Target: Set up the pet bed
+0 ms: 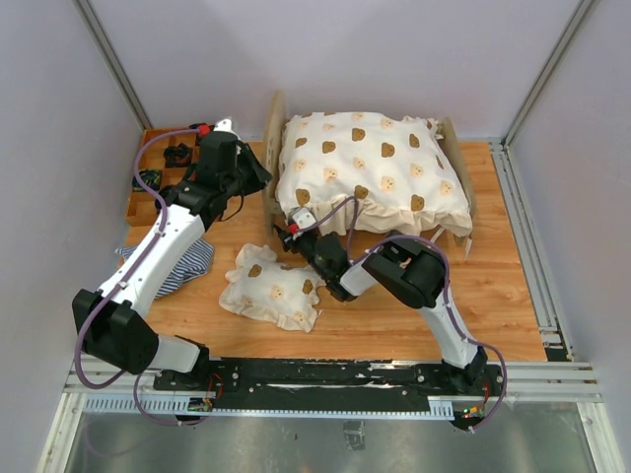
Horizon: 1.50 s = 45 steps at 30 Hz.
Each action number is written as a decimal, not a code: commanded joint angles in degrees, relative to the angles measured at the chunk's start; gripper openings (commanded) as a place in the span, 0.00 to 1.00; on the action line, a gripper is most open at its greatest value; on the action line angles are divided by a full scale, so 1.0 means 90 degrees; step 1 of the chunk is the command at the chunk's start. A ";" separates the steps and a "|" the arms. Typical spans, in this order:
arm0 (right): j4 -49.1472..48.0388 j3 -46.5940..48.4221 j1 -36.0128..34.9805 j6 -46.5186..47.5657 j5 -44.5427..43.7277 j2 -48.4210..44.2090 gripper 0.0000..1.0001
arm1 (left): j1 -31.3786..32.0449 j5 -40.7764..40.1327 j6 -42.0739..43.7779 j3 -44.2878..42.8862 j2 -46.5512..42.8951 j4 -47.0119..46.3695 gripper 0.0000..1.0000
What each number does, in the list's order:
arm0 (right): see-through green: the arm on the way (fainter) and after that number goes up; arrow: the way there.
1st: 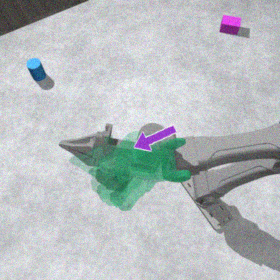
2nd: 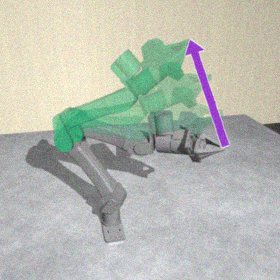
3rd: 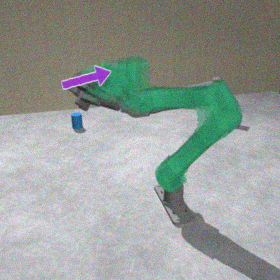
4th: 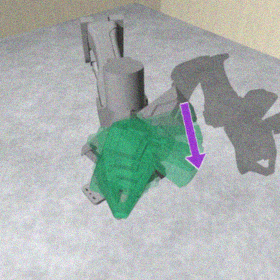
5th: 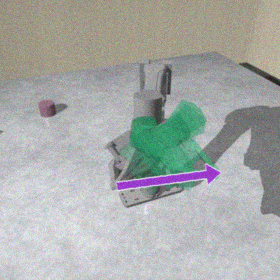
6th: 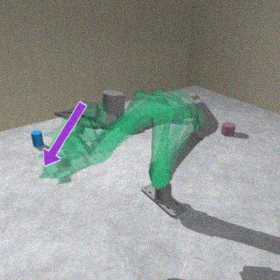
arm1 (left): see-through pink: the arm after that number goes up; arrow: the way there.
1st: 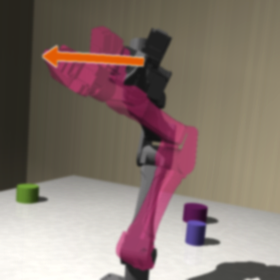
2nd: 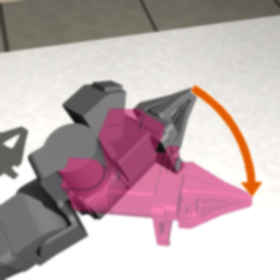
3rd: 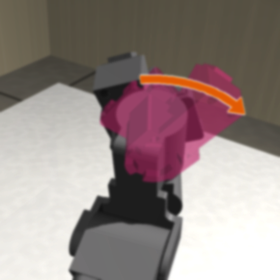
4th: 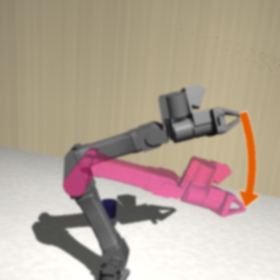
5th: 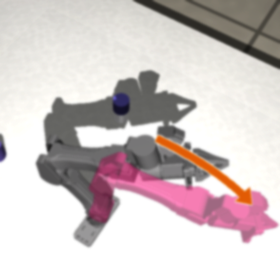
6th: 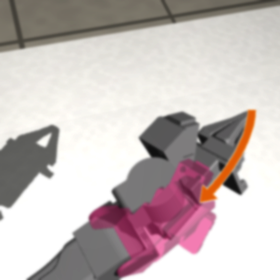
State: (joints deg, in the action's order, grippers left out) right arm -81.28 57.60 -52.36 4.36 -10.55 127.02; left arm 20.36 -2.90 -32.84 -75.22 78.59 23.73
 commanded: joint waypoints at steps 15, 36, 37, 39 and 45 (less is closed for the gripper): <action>-0.0636 0.0791 0.0134 0.0536 -0.0116 0.0397 0.05 | 0.0031 0.0772 -0.1263 -0.0319 -0.0636 -0.1117 0.00; 0.1119 -0.1367 -0.0010 0.0328 0.1971 -0.1454 0.00 | 0.0021 -0.0140 -0.1170 0.0205 -0.0171 -0.2314 0.00; 0.1294 -0.1472 -0.0031 0.0292 0.1967 -0.1658 0.00 | 0.0019 -0.0155 -0.1150 0.0233 -0.0101 -0.2401 0.00; 0.1636 -0.1597 -0.0032 0.0157 0.1917 -0.1781 0.00 | 0.0015 -0.0139 -0.1200 0.0344 -0.0003 -0.2631 0.00; 0.2704 -0.1710 -0.0041 -0.0012 0.2166 -0.2065 0.00 | 0.0016 0.0031 -0.1423 0.0535 0.0287 -0.3192 0.00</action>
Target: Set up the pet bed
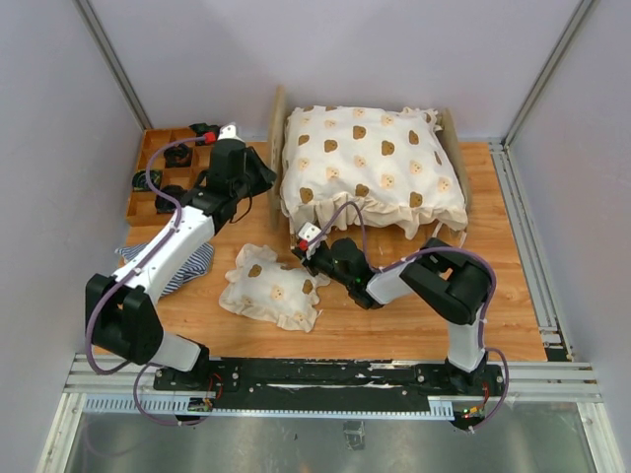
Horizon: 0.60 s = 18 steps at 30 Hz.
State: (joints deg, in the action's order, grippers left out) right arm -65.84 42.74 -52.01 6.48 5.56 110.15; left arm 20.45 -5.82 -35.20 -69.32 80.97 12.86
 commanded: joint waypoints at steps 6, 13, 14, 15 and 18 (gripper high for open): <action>0.1538 -0.0119 -0.0120 -0.0516 0.0507 -0.0499 0.00 | 0.0006 0.0346 -0.1116 -0.0057 0.0228 -0.2208 0.00; 0.2692 0.0044 -0.0273 -0.0490 0.0492 -0.1140 0.00 | 0.0005 0.0362 -0.0847 -0.0049 0.0564 -0.2483 0.00; 0.2617 -0.0039 -0.0276 -0.0563 0.0304 -0.1210 0.00 | 0.0004 0.0372 -0.0788 -0.0076 0.0618 -0.2530 0.00; 0.2503 -0.0112 -0.0276 -0.0610 0.0191 -0.1267 0.00 | 0.0004 0.0394 -0.0730 -0.0069 0.0665 -0.2615 0.00; 0.2335 -0.0151 -0.0276 -0.0733 0.0233 -0.1411 0.00 | 0.0001 0.0550 -0.0621 0.0037 0.0788 -0.3056 0.00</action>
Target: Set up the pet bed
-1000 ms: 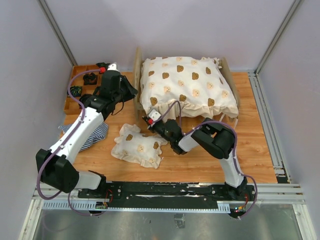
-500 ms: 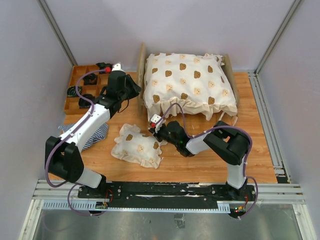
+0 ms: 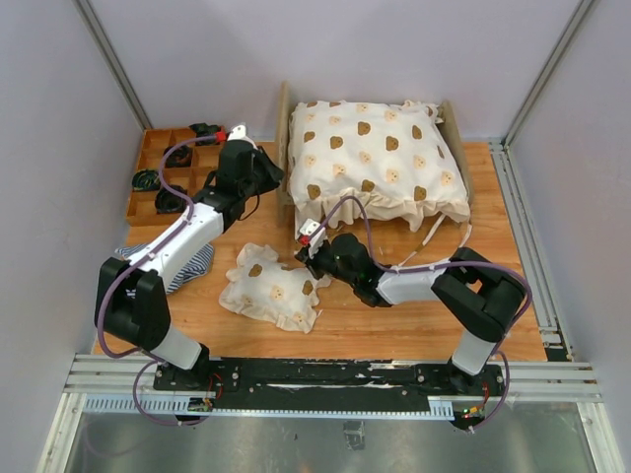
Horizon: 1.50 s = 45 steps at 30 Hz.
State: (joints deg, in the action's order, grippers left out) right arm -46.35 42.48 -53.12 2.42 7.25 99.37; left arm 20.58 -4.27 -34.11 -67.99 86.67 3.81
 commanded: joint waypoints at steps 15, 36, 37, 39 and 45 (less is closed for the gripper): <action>0.0545 0.0623 -0.0401 -0.0674 0.0475 0.0367 0.00 | -0.0215 0.1671 -0.0547 0.0098 0.0682 -0.2834 0.01; -0.0221 0.0824 0.0229 -0.0482 0.1248 0.0264 0.00 | -0.0361 0.2070 -0.0114 0.2938 -0.2023 -0.0953 0.57; -0.0247 0.0806 0.0229 -0.0355 0.1418 0.0280 0.00 | -0.0354 0.2284 -0.0254 0.3189 -0.2085 -0.1150 0.57; -0.0360 0.0738 0.0229 -0.0138 0.1679 0.0303 0.00 | -0.0356 0.2563 -0.0451 0.3525 -0.2120 -0.1390 0.57; -0.0322 0.0589 0.0228 0.0315 0.1869 0.0323 0.00 | -0.0362 0.3210 -0.0909 0.4111 -0.1776 -0.2336 0.59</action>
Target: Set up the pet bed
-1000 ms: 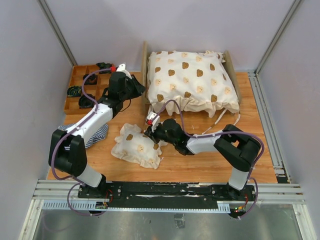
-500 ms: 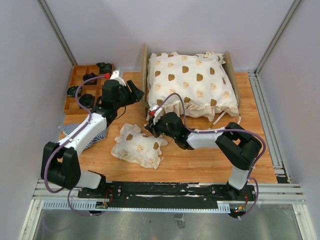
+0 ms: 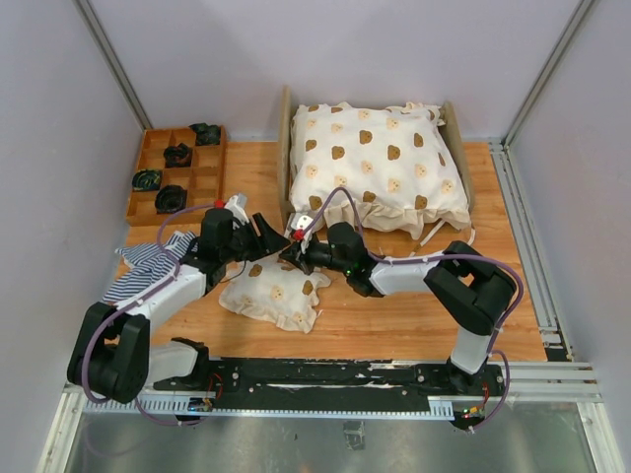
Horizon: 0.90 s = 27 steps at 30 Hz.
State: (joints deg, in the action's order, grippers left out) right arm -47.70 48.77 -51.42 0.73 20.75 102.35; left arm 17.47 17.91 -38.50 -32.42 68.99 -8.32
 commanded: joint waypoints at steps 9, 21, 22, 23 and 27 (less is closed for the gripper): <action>-0.0085 -0.0177 0.0039 0.0711 0.0347 0.0061 0.00 | -0.0015 0.1434 -0.0733 0.0361 0.0995 -0.1763 0.44; 0.2395 0.0028 0.0467 0.0848 -0.0721 -0.0841 0.39 | -0.0009 0.0534 -0.0020 0.0706 0.1032 -0.1674 0.00; 0.2509 0.0042 0.0599 0.0860 -0.0770 -0.0868 0.39 | -0.0013 0.0480 0.0028 0.0711 0.1080 -0.1674 0.00; 0.2628 0.0100 0.0685 0.0887 -0.0794 -0.0856 0.39 | -0.0014 0.0444 0.0050 0.0721 0.1134 -0.1683 0.00; 0.3172 0.0540 0.0788 0.1461 -0.0910 -0.0461 0.39 | -0.0009 0.0421 0.0125 0.0716 0.1278 -0.1711 0.00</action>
State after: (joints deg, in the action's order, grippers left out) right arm -26.37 49.58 -45.45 8.60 15.27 95.83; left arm 17.43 23.16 -39.75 -26.57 79.15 -22.65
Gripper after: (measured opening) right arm 0.389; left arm 0.011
